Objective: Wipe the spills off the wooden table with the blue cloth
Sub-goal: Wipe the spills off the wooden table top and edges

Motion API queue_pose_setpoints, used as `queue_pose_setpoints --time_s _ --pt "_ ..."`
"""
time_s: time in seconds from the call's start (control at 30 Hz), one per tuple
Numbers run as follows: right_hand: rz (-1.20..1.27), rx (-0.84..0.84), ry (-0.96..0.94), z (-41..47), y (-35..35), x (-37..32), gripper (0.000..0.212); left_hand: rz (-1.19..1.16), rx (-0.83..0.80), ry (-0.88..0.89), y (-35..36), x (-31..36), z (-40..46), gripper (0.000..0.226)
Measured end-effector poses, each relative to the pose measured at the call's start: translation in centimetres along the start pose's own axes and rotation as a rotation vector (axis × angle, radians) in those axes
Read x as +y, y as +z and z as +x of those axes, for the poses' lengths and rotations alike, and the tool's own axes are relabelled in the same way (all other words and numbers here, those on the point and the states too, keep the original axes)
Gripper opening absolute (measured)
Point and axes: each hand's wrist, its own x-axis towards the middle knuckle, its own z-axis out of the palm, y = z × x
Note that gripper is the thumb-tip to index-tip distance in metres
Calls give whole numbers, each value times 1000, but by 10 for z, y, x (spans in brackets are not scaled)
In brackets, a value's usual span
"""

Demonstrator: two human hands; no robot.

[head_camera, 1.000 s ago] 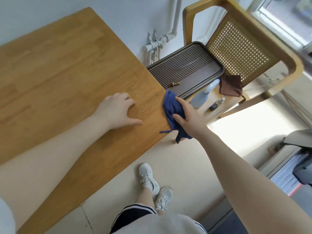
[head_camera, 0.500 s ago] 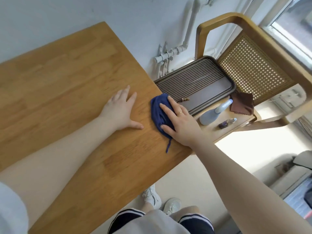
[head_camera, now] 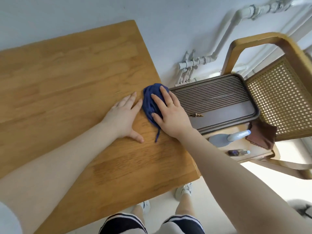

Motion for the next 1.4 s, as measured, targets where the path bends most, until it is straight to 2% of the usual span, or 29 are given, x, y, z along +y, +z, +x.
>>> queue_pose_setpoints --time_s 0.17,0.43,0.53,0.67,0.8,0.9,1.0,1.17,1.27,1.4 --pt "187 -12 -58 -46 0 7 54 35 -9 -49 -6 6 -1 144" --pt "190 -17 -124 60 8 20 48 87 -79 -153 -8 14 4 144" --pt "171 2 -138 55 9 20 50 78 -100 -178 -11 19 3 144" --pt "271 0 -146 16 8 20 53 17 -84 -177 -10 17 3 145" --pt "416 -14 -136 44 2 26 48 -26 -73 -107 -7 6 2 142" --pt "409 6 -122 105 6 26 45 -89 -56 -75 -6 -1 2 132" --pt "325 3 -111 147 9 25 45 -182 -10 -88 -20 -10 5 108" --pt "289 -42 -155 105 3 22 50 -60 192 -74 -57 -38 38 81" --pt "275 -54 -147 100 3 19 60 -56 247 -112 -81 -57 65 85" --pt "254 97 -133 176 11 19 47 -55 225 -182 -91 -79 96 102"
